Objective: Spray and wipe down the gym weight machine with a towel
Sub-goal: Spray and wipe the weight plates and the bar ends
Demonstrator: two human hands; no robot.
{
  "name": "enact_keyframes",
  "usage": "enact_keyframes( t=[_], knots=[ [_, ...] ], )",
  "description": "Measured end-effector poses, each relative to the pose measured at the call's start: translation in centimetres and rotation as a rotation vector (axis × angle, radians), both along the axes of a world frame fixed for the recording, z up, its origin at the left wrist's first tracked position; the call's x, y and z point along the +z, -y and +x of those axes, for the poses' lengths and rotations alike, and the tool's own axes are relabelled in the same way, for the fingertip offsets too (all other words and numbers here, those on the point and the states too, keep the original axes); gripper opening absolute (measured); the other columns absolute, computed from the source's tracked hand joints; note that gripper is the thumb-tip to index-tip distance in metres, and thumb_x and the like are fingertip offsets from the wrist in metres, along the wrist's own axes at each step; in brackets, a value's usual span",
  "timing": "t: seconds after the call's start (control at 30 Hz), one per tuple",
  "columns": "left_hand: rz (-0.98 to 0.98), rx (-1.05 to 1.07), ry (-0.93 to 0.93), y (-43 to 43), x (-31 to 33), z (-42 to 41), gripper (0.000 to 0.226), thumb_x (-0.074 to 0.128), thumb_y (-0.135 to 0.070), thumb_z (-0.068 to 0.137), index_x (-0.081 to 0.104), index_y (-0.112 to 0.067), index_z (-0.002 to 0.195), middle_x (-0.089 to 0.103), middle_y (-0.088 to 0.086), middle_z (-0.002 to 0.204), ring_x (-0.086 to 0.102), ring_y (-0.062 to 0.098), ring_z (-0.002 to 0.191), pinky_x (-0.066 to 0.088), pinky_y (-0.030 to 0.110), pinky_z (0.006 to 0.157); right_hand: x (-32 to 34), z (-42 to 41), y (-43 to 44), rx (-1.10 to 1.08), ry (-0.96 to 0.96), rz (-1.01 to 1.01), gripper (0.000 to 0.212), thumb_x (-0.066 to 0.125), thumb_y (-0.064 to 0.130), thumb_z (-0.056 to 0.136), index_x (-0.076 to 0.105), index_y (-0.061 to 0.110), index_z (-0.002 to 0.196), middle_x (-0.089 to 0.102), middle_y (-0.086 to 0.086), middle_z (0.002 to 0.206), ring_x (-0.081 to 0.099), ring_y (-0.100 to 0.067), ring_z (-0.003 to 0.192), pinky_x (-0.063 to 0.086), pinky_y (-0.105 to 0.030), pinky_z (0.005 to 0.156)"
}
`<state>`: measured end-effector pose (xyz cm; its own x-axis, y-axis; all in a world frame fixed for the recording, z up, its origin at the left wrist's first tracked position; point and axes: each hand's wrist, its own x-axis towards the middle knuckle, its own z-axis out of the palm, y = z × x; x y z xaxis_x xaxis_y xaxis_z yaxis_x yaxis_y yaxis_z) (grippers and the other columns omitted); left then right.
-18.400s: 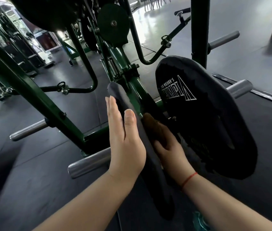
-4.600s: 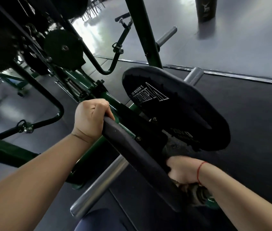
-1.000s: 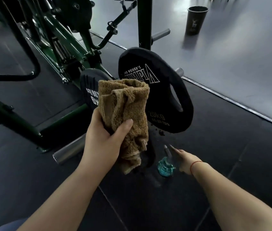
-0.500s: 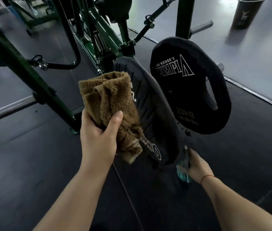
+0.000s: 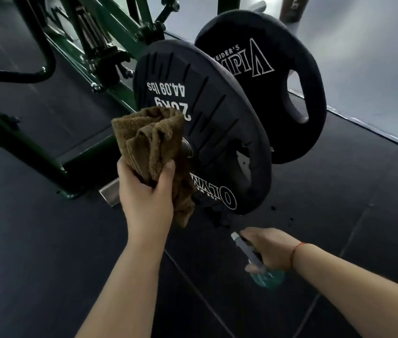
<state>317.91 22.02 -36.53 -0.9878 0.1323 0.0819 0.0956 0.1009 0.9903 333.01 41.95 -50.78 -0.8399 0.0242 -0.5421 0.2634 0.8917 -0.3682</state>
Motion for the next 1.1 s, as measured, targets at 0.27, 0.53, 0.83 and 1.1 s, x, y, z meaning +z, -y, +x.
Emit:
enact_keyframes(
  t=[0.27,0.53,0.83,1.1],
  knots=[
    [0.136,0.109,0.048,2.9,-1.5,-3.7,0.039,0.074,-0.029,0.091,0.054,-0.024,0.124,0.063,-0.016,0.105,0.062,-0.009,0.093,0.049,0.004,0.072,8.3,-6.1,9.6,-0.617,-0.545,-0.632,0.037,0.080,0.019,0.086,0.059,0.035,0.113,0.063,0.012,0.107,0.065,0.003,0.095,0.052,-0.018,0.081],
    [0.165,-0.015,0.125,5.5,-0.3,-7.7,0.034,0.076,-0.035,0.087,0.057,-0.031,0.116,0.065,-0.016,0.101,0.064,-0.003,0.090,0.055,0.019,0.077,12.8,-14.2,15.1,-1.057,-0.980,-0.595,0.022,0.065,0.026,0.097,0.068,0.006,0.105,0.065,-0.025,0.103,0.062,-0.037,0.094,0.053,-0.028,0.072],
    [0.077,-0.077,0.216,6.2,0.0,-10.4,0.037,0.075,-0.043,0.085,0.056,-0.032,0.114,0.062,-0.015,0.104,0.061,0.005,0.092,0.055,0.038,0.081,14.4,-19.3,14.1,-1.305,-1.100,-0.400,0.030,0.068,0.026,0.096,0.069,-0.003,0.089,0.066,-0.010,0.073,0.067,-0.015,0.066,0.056,-0.029,0.058],
    [0.171,-0.037,0.378,6.3,-1.0,-12.1,0.038,0.076,-0.040,0.084,0.057,-0.028,0.114,0.061,-0.015,0.097,0.056,-0.002,0.082,0.039,0.017,0.065,13.3,-17.8,17.2,-1.524,-1.081,-0.226,0.035,0.068,0.040,0.093,0.069,0.007,0.082,0.070,-0.002,0.072,0.068,-0.013,0.070,0.054,-0.026,0.070]
  ],
)
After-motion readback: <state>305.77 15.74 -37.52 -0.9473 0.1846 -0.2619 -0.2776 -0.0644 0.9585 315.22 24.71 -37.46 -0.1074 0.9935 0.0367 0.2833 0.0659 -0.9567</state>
